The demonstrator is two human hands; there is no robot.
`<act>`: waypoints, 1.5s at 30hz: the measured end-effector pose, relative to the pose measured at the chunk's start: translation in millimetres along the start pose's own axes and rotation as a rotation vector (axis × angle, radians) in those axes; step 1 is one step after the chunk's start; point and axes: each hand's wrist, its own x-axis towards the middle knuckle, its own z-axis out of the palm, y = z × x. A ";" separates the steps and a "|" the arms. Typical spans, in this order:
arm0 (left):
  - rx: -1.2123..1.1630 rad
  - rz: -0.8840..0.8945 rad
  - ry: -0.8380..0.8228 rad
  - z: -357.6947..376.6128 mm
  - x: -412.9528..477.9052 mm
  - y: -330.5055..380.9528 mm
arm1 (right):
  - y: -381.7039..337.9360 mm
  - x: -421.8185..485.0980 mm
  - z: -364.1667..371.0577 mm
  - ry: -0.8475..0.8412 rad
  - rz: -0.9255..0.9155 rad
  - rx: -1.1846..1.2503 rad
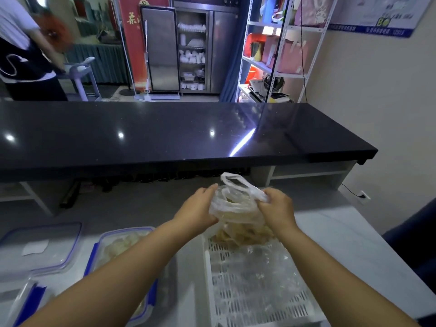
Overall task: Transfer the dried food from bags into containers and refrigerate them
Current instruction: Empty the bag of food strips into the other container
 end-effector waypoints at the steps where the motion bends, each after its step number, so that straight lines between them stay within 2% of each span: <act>1: -0.010 0.027 0.029 -2.3 -0.4 5.1 | -8.0 0.7 -2.2 0.006 -0.020 0.041; 10: 0.019 0.313 0.326 -42.1 11.7 55.9 | -85.6 4.8 -33.4 0.005 -0.232 0.241; 15: -0.123 0.442 0.482 -72.1 1.0 69.4 | -121.9 -4.8 -50.7 0.009 -0.370 0.325; 18: -0.175 0.405 0.590 -96.4 -18.4 77.8 | -144.7 -9.4 -57.2 0.021 -0.446 0.364; 21: -0.095 0.353 0.647 -124.6 -37.9 76.7 | -164.8 -15.7 -57.3 -0.037 -0.473 0.448; 26: -0.070 0.203 0.650 -171.7 -73.7 57.6 | -192.5 -35.5 -36.2 -0.139 -0.496 0.495; 29: -0.073 0.203 0.625 -194.7 -100.5 44.9 | -213.4 -52.8 -17.1 -0.205 -0.488 0.584; 35: -0.049 0.213 0.619 -233.9 -149.5 -5.0 | -276.6 -95.1 16.6 -0.304 -0.571 0.614; 39: 0.030 0.189 0.749 -262.3 -177.2 -47.7 | -318.7 -125.2 47.4 -0.332 -0.671 0.593; 42: 0.058 0.174 0.830 -282.8 -196.4 -80.5 | -337.4 -142.1 72.5 -0.389 -0.672 0.633; 43: 0.056 0.177 0.832 -289.5 -203.0 -91.7 | -337.5 -147.0 82.1 -0.382 -0.655 0.670; 45: 0.030 0.182 0.832 -299.6 -214.4 -114.2 | -323.0 -159.8 108.8 -0.267 -0.619 0.710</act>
